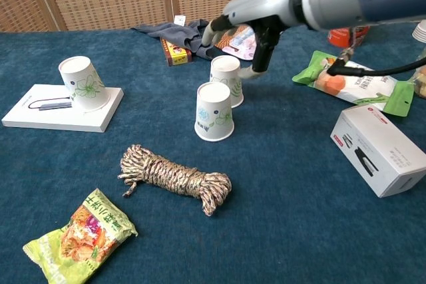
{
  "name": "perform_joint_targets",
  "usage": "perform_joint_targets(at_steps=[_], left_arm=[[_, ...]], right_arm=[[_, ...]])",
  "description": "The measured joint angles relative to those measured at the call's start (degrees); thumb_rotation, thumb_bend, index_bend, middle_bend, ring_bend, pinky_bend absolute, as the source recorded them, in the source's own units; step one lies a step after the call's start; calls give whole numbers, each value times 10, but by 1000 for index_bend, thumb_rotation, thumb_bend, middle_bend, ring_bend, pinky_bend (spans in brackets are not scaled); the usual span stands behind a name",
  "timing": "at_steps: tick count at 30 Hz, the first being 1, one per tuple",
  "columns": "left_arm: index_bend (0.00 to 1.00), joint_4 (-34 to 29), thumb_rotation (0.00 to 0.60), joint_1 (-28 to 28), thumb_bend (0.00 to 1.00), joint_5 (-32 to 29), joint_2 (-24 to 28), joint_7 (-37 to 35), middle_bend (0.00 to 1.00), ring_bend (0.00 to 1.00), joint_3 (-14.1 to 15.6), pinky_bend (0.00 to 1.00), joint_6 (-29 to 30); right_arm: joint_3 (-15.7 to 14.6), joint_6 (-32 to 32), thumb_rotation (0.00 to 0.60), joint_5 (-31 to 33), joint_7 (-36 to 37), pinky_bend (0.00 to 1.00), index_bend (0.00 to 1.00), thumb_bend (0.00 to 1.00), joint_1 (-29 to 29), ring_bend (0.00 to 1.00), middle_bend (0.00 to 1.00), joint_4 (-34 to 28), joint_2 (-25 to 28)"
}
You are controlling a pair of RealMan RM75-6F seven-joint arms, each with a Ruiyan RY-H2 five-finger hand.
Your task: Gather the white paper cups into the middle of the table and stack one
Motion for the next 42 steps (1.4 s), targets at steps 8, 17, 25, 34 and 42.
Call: perform_joint_targets(at_steps=[8,17,25,34,42], left_arm=[[0,-12,600,-13,465,4,9,31,0,0,-2,0,-15],[0,-25,600,-33,466,0,17,75,0,0,-9,0,-40],[0,-32,600,-52,467,-18,16,120,0,0,-20,0,-65],[0,-35,600,-76,467,-47,16,148,0,0,-31,0,-97],[0,-33,600,-93,467,-63,12,154,0,0,-40,0,-116]], right_arm=[[-1,37,600,-45,19,344,28,475,-46,0,9,-31,40],[-2,79,600,-90,32,249,23,479,-98,0,0,-66,79],[-7,120,600,-145,36,221,22,495,-147,0,0,-89,101],[-14,175,600,-233,60,104,22,498,-221,0,0,-98,114],[-23,194,600,-308,109,46,24,497,-282,0,0,-74,129]])
